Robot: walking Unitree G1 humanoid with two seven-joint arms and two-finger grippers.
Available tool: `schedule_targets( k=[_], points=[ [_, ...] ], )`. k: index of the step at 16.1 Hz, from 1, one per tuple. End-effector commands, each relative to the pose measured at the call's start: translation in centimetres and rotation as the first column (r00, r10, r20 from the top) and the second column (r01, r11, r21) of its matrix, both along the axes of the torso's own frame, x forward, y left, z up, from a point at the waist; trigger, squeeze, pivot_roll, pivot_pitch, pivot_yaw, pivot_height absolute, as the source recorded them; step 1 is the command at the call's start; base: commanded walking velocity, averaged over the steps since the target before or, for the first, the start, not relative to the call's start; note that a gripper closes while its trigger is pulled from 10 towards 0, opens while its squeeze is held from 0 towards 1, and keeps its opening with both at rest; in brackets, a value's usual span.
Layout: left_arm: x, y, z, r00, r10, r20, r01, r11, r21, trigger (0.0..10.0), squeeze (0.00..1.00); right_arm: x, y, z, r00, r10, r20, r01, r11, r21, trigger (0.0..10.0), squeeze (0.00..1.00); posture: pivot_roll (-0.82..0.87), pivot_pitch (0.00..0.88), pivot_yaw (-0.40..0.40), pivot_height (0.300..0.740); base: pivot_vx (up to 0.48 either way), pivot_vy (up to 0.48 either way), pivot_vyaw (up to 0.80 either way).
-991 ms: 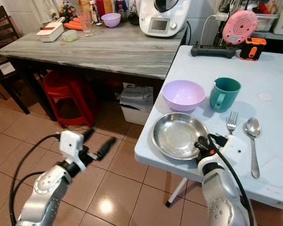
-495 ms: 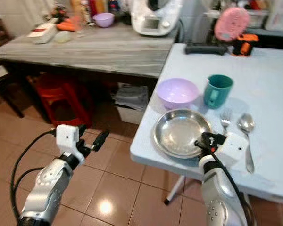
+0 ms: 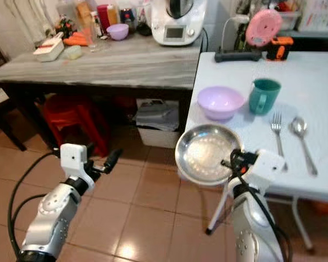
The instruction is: Setting the table
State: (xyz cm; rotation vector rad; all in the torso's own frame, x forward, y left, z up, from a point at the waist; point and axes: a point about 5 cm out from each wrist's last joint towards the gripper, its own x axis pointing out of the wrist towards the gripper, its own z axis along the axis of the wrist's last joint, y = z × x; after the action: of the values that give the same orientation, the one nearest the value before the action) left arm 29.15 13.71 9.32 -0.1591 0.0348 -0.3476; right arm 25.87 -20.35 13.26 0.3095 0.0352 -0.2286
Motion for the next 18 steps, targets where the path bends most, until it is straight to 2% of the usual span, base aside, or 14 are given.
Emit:
schedule_targets(
  k=[1,14,16,18],
  points=[
    [0.0,0.2,0.1,1.000,-0.002,0.003,0.002,1.000,0.013,10.0,0.00,-0.2,-0.1,-0.8,0.999,-0.015,-0.040,0.015,1.000,-0.005,10.0,0.00,-0.14,0.051,0.105,0.740,0.000,0.480,0.00],
    [0.2,-0.2,0.1,1.000,-0.008,0.007,0.008,1.000,0.019,10.0,0.00,0.0,-0.7,-0.5,0.999,-0.034,-0.011,0.033,0.998,-0.060,10.0,0.00,-0.14,0.037,0.107,0.740,0.000,0.477,0.00],
    [0.3,0.2,0.3,0.999,0.032,0.029,-0.033,0.998,0.052,10.0,0.00,-0.1,-0.8,-0.4,1.000,-0.031,-0.006,0.030,0.996,-0.086,10.0,0.00,-0.13,0.039,0.108,0.740,0.000,0.000,0.00],
    [0.3,0.9,0.6,0.997,0.061,0.050,-0.064,0.997,0.047,10.0,0.00,-0.2,-0.8,-0.1,1.000,-0.019,0.004,0.020,0.991,-0.132,10.0,0.00,-0.14,0.043,0.108,0.740,0.000,0.000,0.00]
  ],
)
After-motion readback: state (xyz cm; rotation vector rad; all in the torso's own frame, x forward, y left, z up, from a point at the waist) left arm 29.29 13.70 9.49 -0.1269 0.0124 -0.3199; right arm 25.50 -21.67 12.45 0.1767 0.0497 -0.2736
